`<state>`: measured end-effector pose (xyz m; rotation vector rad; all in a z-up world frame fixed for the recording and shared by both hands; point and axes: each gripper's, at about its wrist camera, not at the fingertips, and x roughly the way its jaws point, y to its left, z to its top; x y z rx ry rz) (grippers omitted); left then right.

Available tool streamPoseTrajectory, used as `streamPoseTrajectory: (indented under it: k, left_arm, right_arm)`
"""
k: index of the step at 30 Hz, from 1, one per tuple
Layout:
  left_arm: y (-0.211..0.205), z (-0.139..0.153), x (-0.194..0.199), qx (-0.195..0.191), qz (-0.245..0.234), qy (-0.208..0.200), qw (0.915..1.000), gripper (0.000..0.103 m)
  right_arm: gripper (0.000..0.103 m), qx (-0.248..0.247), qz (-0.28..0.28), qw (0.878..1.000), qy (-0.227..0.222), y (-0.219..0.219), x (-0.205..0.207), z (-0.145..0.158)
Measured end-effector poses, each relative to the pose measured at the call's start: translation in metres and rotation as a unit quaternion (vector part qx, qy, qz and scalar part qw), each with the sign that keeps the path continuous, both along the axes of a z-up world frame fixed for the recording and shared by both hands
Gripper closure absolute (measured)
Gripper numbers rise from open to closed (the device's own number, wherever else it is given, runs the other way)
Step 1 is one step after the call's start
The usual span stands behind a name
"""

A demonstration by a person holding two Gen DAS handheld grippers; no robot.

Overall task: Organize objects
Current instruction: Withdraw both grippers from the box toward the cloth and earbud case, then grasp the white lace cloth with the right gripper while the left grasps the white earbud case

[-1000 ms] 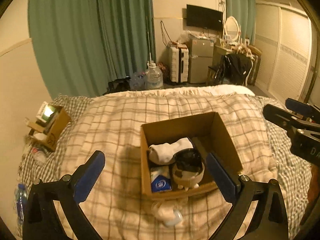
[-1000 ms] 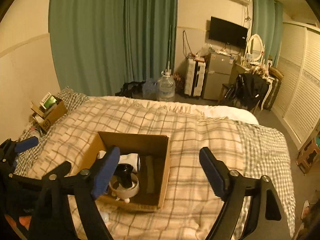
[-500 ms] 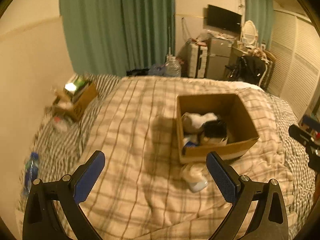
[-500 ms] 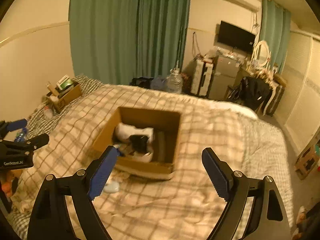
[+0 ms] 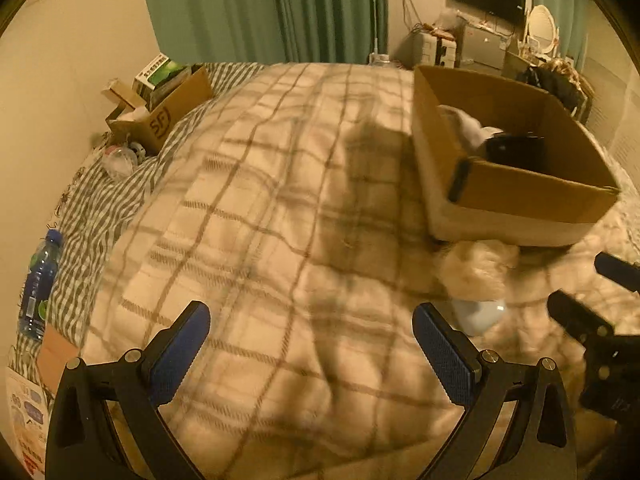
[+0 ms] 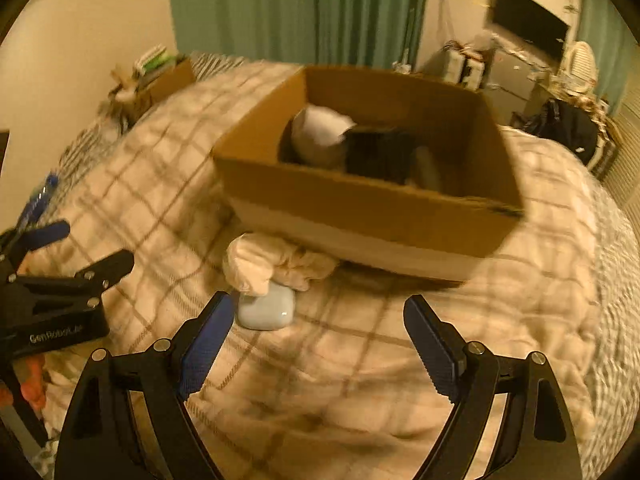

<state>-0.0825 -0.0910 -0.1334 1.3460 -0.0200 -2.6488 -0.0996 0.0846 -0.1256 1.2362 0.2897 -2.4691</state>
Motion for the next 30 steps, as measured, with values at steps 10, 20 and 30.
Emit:
streamPoseTrajectory:
  k: [10,20,30]
  left_arm:
    - [-0.013,-0.037,-0.013,0.032,0.024,-0.032,0.9987,0.000]
    - [-0.004,-0.033,-0.014,0.031,0.017,-0.039,0.9986,0.000]
    - [0.063,-0.010,-0.025,0.065,-0.038,-0.051,0.9958,0.000]
  right_arm:
    - [0.022,-0.013,0.040,0.997,-0.060,-0.042,-0.046,-0.048]
    - [0.089,-0.029,0.012,0.998,-0.048,-0.013,-0.033,-0.032]
    - [0.089,-0.010,-0.043,0.999,-0.012,0.047,-0.001,0.000]
